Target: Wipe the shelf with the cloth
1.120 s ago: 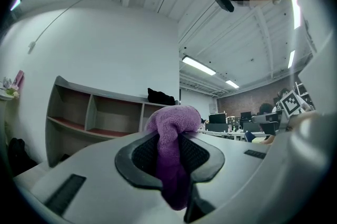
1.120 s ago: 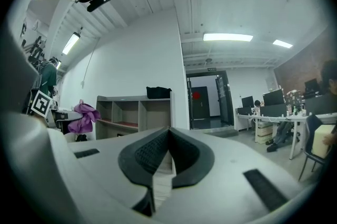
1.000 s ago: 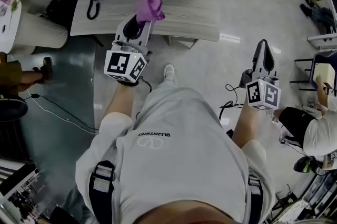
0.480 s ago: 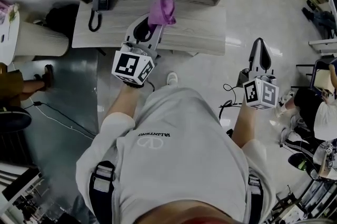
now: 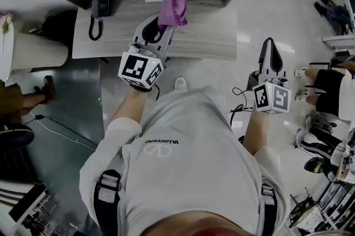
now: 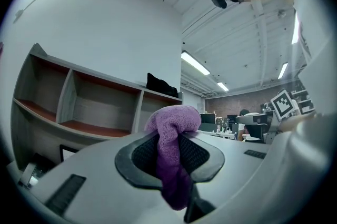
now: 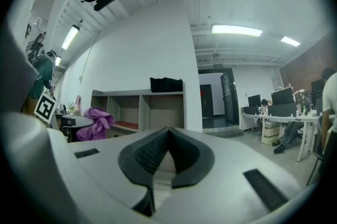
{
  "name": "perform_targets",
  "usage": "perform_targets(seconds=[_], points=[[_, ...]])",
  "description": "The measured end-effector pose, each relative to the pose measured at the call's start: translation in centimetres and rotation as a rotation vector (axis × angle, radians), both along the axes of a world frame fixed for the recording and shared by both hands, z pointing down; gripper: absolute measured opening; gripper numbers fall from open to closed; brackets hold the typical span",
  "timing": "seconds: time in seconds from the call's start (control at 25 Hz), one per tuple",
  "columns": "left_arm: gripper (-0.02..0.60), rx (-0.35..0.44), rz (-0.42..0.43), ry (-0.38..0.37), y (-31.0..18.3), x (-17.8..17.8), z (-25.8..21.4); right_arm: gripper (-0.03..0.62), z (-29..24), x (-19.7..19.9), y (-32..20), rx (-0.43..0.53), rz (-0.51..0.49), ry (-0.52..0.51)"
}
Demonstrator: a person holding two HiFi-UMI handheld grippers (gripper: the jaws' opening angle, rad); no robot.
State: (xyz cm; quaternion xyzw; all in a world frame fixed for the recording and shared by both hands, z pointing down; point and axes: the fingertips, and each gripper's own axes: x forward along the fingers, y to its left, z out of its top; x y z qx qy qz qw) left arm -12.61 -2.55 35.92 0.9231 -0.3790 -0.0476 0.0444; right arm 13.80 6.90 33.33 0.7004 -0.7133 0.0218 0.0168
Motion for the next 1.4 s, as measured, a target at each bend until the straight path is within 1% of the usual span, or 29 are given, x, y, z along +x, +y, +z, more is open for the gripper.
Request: perform_targets(seconds=[0.24, 0.48, 0.76, 0.92, 1.12, 1.28, 1.4], points=[[0.081, -0.009, 0.008, -0.006, -0.8, 1.5, 0.3, 0.000, 0.7, 0.9, -0.6, -0.012, -0.008, -0.011], [0.081, -0.016, -0.016, -0.021, -3.5, 3.9, 0.5, 0.000, 1.6, 2.0, -3.8, -0.025, -0.055, -0.032], [0.081, -0.028, -0.054, -0.039, -7.0, 8.2, 0.5, 0.000, 1.3, 3.0, -8.8, -0.028, -0.165, -0.039], [0.083, -0.045, -0.091, -0.049, -9.0, 10.5, 0.8, 0.000, 1.4, 3.7, -11.6, -0.029, -0.228, -0.049], [0.083, -0.036, -0.127, -0.075, -11.2, 13.3, 1.0, 0.000, 1.9, 4.1, -14.6, -0.036, -0.309, -0.055], [0.083, -0.051, -0.176, -0.084, -12.7, 14.4, 1.4, 0.000, 2.5, 3.9, -16.3, -0.048, -0.374, -0.069], [0.083, -0.068, -0.193, -0.091, -14.2, 14.4, 2.5, 0.000, 3.4, 3.1, -17.7, -0.058, -0.395, -0.075]])
